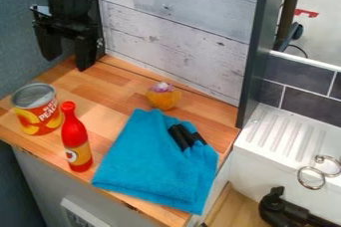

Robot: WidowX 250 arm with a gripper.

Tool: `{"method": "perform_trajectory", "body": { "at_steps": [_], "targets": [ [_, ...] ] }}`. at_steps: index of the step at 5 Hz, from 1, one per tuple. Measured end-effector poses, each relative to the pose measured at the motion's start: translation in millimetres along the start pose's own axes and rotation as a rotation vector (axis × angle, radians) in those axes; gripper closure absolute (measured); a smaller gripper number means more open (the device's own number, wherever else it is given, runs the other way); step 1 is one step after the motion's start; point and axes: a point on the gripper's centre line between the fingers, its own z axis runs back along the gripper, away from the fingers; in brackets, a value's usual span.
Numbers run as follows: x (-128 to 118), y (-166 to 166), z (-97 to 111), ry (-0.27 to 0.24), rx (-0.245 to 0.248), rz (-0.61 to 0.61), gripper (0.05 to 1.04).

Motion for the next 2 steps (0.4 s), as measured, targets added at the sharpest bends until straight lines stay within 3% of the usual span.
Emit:
{"method": "perform_trajectory", "body": {
  "at_steps": [1,2],
  "targets": [
    [-2.4,-1.7,-10.9,0.026,-0.008,0.001,0.083],
    [-24.7,5.3,-8.8,-0.005,0.08,0.027,0.083]
  ]
}}
